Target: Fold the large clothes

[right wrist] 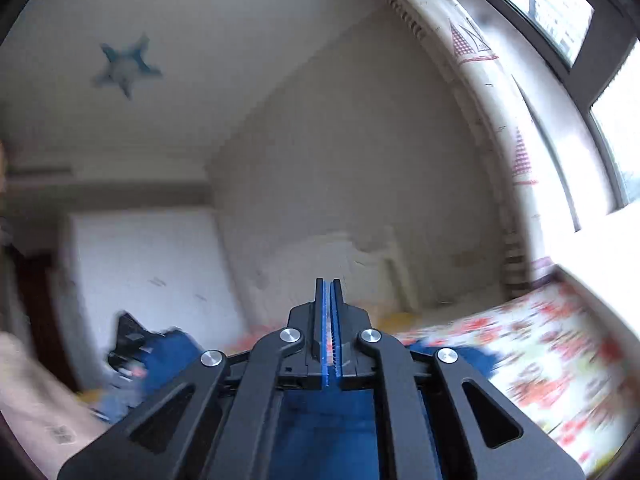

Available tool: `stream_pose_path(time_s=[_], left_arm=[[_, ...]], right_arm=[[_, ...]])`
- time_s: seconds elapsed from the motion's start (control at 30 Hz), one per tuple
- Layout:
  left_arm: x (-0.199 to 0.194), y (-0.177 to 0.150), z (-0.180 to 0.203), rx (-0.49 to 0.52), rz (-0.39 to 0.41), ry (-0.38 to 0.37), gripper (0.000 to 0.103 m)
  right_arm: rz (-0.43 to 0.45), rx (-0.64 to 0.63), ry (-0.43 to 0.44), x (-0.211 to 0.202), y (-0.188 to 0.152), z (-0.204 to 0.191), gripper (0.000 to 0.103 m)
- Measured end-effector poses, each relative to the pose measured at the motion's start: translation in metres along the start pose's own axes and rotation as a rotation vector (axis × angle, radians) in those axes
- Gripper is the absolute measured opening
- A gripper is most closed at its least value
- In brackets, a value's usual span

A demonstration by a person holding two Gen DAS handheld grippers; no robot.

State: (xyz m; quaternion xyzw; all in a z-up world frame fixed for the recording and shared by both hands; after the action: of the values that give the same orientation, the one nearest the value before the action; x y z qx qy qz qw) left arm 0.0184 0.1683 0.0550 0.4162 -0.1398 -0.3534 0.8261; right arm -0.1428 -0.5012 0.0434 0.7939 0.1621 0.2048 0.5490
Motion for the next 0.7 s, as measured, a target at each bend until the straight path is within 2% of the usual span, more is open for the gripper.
stream_pose_path(time_s=[0.07, 0.13, 0.17, 0.23, 0.3, 0.37, 0.43, 0.5, 0.57, 0.63, 0.67, 0.7], left_arm=[[0.029, 0.004, -0.016, -0.054, -0.038, 0.024, 0.018], [0.04, -0.002, -0.021, -0.076, -0.057, 0.016, 0.018], [0.039, -0.008, -0.018, -0.053, -0.056, 0.015, 0.018], [0.028, -0.015, -0.011, 0.002, -0.044, 0.048, 0.018], [0.008, -0.016, -0.009, 0.013, -0.028, 0.051, 0.018], [-0.01, -0.02, -0.006, 0.029, -0.015, 0.06, 0.018], [-0.025, -0.026, -0.003, 0.042, -0.013, 0.065, 0.018], [-0.032, -0.031, -0.004, 0.046, -0.019, 0.06, 0.018], [-0.029, -0.031, -0.008, 0.033, -0.02, 0.053, 0.018], [-0.023, -0.03, -0.007, 0.03, -0.026, 0.05, 0.018], [-0.018, -0.029, -0.007, 0.036, -0.028, 0.055, 0.018], [-0.014, -0.028, -0.004, 0.045, -0.033, 0.061, 0.018]], right_arm=[[-0.121, 0.039, -0.079, 0.045, -0.003, 0.021, 0.008], [-0.235, 0.046, -0.113, 0.068, -0.016, 0.034, 0.008], [-0.289, 0.024, -0.13, 0.071, -0.026, 0.037, 0.008], [-0.405, 0.02, -0.135, 0.07, -0.049, 0.045, 0.008], [-0.577, 0.081, -0.144, 0.055, -0.082, 0.061, 0.008], [-0.663, 0.16, -0.156, 0.029, -0.11, 0.077, 0.008], [-0.701, 0.265, -0.14, 0.003, -0.136, 0.089, 0.009], [-0.701, 0.344, -0.147, -0.017, -0.157, 0.096, 0.009], [-0.706, 0.383, -0.198, -0.025, -0.174, 0.103, 0.009], [-0.712, 0.38, -0.252, -0.024, -0.172, 0.1, 0.009], [-0.702, 0.396, -0.234, -0.021, -0.17, 0.098, 0.009], [-0.673, 0.431, -0.161, -0.013, -0.166, 0.094, 0.009]])
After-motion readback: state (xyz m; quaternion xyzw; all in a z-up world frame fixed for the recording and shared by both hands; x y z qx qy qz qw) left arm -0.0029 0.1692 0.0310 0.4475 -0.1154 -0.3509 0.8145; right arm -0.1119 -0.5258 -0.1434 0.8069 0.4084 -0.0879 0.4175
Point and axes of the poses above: each gripper's, at about its wrist camera, not at the fingertips, and x roughly the way its jaws point, z to its right, y to its top, the point moved 1 cm from there along x, roughly the way its jaws point, and after that the axes turned 1 degree about x, right-handed, at the moved point
